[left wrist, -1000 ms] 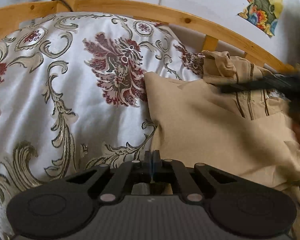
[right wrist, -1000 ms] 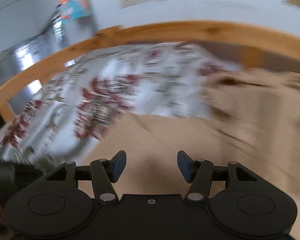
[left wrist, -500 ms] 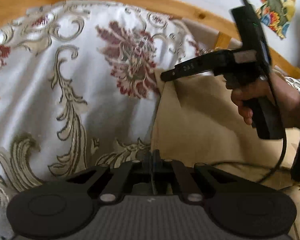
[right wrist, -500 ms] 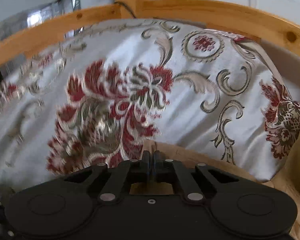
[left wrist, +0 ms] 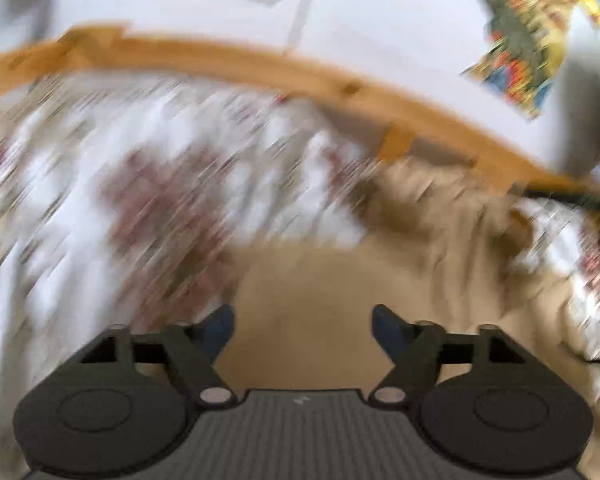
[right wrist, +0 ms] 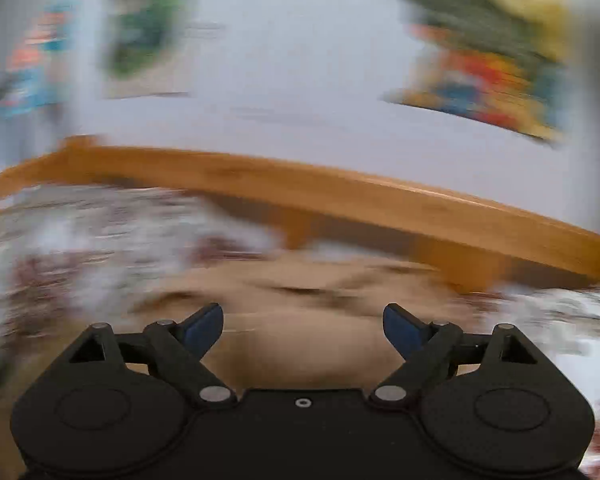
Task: Fold large clothes
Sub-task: 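Fold the hem over onto the hood with both grippers and release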
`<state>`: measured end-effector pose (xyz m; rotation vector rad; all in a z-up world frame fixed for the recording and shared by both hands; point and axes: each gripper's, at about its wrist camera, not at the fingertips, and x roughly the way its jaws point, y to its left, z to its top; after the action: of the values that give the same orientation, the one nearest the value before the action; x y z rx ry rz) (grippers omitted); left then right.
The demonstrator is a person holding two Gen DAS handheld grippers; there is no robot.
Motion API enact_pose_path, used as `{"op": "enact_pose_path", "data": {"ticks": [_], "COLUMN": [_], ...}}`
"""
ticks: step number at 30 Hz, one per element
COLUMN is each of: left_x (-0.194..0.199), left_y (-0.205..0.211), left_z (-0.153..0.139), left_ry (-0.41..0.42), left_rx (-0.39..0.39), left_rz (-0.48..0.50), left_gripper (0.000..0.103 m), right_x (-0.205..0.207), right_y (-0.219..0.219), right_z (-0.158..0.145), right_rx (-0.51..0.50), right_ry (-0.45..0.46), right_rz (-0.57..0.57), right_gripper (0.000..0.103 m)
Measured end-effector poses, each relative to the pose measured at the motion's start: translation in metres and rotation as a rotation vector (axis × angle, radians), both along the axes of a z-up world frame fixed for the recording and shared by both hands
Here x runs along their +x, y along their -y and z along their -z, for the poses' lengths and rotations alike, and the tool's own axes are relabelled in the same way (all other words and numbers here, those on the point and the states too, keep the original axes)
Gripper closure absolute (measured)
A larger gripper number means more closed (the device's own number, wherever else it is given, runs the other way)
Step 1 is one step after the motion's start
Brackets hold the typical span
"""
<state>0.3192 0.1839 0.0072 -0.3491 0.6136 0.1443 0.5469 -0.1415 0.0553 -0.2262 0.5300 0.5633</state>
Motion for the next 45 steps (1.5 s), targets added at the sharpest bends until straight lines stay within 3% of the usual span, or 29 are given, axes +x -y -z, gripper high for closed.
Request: {"op": "enact_pose_path", "data": {"ticks": [3, 5, 6, 7, 10, 11, 12, 13, 15, 18, 21, 26, 27, 30, 35, 38, 39, 42, 45], "left_x": [0.066, 0.118, 0.140, 0.161, 0.196, 0.205, 0.207, 0.206, 0.195, 0.165, 0.134, 0.105, 0.097, 0.085, 0.068, 0.043, 0.033, 0.010, -0.008], "left_y": [0.012, 0.037, 0.048, 0.058, 0.075, 0.077, 0.077, 0.074, 0.061, 0.036, 0.019, 0.000, 0.000, 0.004, 0.008, 0.007, 0.007, 0.011, 0.009], "left_z": [-0.026, -0.034, -0.034, -0.031, -0.023, -0.019, -0.016, -0.014, -0.015, -0.016, -0.010, 0.009, 0.012, 0.019, 0.032, 0.031, 0.030, 0.030, 0.033], "left_ry": [0.080, 0.023, -0.021, -0.067, -0.162, -0.203, -0.224, -0.228, -0.173, -0.031, 0.075, 0.120, 0.135, 0.123, 0.062, 0.032, 0.031, 0.006, -0.045], "left_rx": [0.061, 0.148, 0.185, 0.223, 0.317, 0.345, 0.353, 0.340, 0.293, 0.146, -0.031, -0.218, -0.228, -0.175, -0.132, -0.156, -0.158, -0.116, -0.187], "left_rz": [0.073, 0.146, 0.179, 0.203, 0.222, 0.205, 0.190, 0.177, 0.094, -0.026, -0.086, -0.075, -0.072, -0.036, 0.026, 0.047, 0.056, 0.091, 0.113], "left_gripper": [0.013, 0.013, 0.017, 0.027, 0.051, 0.058, 0.083, 0.098, 0.100, 0.100, 0.100, 0.100, 0.100, 0.100, 0.091, 0.068, 0.056, 0.048, 0.043], "right_x": [0.042, 0.058, 0.065, 0.070, 0.081, 0.080, 0.081, 0.079, 0.072, 0.054, 0.034, -0.015, -0.029, -0.075, -0.103, -0.108, -0.109, -0.114, -0.119], "right_y": [0.016, 0.013, 0.009, 0.005, 0.014, 0.020, 0.024, 0.028, 0.039, 0.066, 0.102, 0.140, 0.141, 0.133, 0.147, 0.149, 0.149, 0.150, 0.154], "right_z": [0.011, 0.028, 0.039, 0.049, 0.060, 0.058, 0.056, 0.052, 0.040, 0.016, 0.003, 0.000, 0.002, 0.012, 0.042, 0.049, 0.050, 0.057, 0.072], "right_rx": [-0.156, -0.283, -0.351, -0.394, -0.338, -0.296, -0.258, -0.219, -0.143, 0.023, 0.233, 0.443, 0.436, 0.263, 0.221, 0.222, 0.228, 0.205, 0.177], "right_ry": [0.014, 0.016, 0.028, 0.027, -0.020, -0.022, -0.024, -0.026, 0.010, 0.081, 0.063, 0.045, 0.081, 0.192, 0.113, 0.088, 0.082, 0.064, 0.009], "right_rz": [0.077, 0.095, 0.108, 0.123, 0.200, 0.222, 0.232, 0.232, 0.238, 0.286, 0.345, 0.283, 0.264, 0.223, 0.260, 0.275, 0.279, 0.289, 0.296], "right_gripper": [0.018, 0.021, 0.023, 0.025, 0.053, 0.069, 0.086, 0.092, 0.099, 0.100, 0.100, 0.100, 0.100, 0.100, 0.100, 0.100, 0.100, 0.099, 0.091]}}
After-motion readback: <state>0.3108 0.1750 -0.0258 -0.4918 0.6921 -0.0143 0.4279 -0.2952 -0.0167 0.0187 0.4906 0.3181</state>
